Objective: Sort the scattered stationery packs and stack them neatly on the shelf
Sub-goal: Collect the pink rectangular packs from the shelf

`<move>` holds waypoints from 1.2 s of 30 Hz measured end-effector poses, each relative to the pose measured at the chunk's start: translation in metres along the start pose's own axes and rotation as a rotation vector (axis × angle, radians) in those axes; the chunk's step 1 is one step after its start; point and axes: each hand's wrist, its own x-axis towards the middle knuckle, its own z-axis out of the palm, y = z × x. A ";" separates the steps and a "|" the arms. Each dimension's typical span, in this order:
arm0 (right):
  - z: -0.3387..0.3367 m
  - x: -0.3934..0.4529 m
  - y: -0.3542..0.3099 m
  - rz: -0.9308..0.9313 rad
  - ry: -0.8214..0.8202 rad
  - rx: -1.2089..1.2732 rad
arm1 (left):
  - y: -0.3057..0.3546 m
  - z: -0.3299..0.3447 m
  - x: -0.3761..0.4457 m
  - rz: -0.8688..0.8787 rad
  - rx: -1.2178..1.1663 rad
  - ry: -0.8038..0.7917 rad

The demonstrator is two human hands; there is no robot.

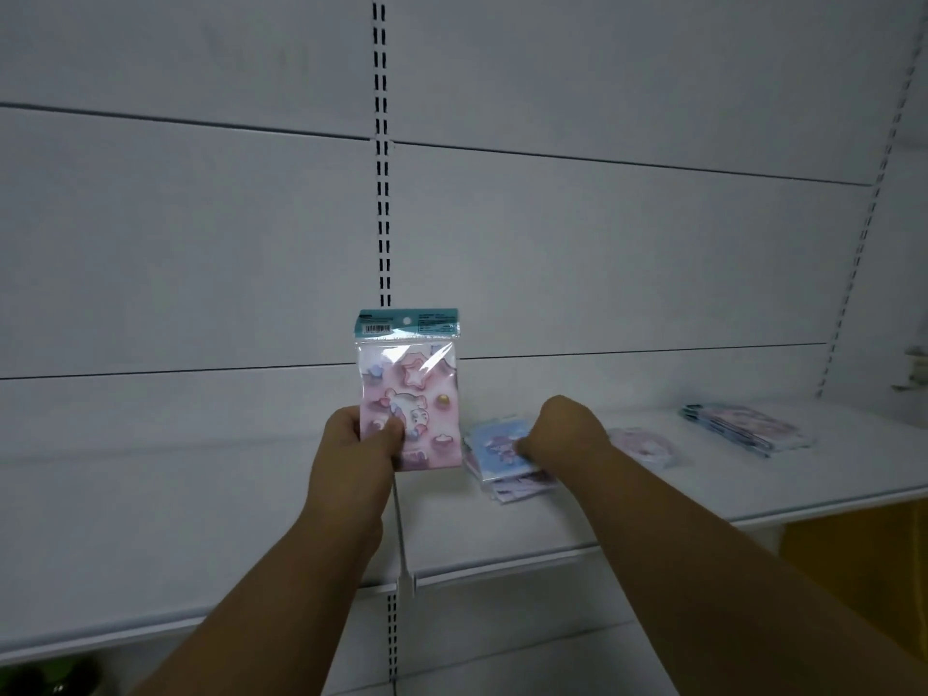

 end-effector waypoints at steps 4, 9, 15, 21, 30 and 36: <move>-0.007 0.001 -0.006 -0.028 0.043 -0.087 | -0.002 0.004 0.007 -0.022 0.002 -0.065; -0.046 -0.010 -0.031 -0.081 0.065 0.672 | -0.003 0.021 0.011 -0.020 0.004 -0.142; -0.102 -0.001 0.001 -0.059 0.115 0.796 | 0.002 0.083 0.006 -0.019 0.077 -0.315; -0.145 0.032 0.095 0.087 0.178 0.728 | 0.009 0.174 -0.001 0.024 0.146 -0.514; -0.172 0.127 0.253 0.160 0.124 0.532 | -0.020 0.362 -0.015 0.031 0.271 -0.538; -0.154 0.196 0.335 0.097 0.031 0.337 | -0.049 0.458 -0.008 -0.086 0.444 -0.488</move>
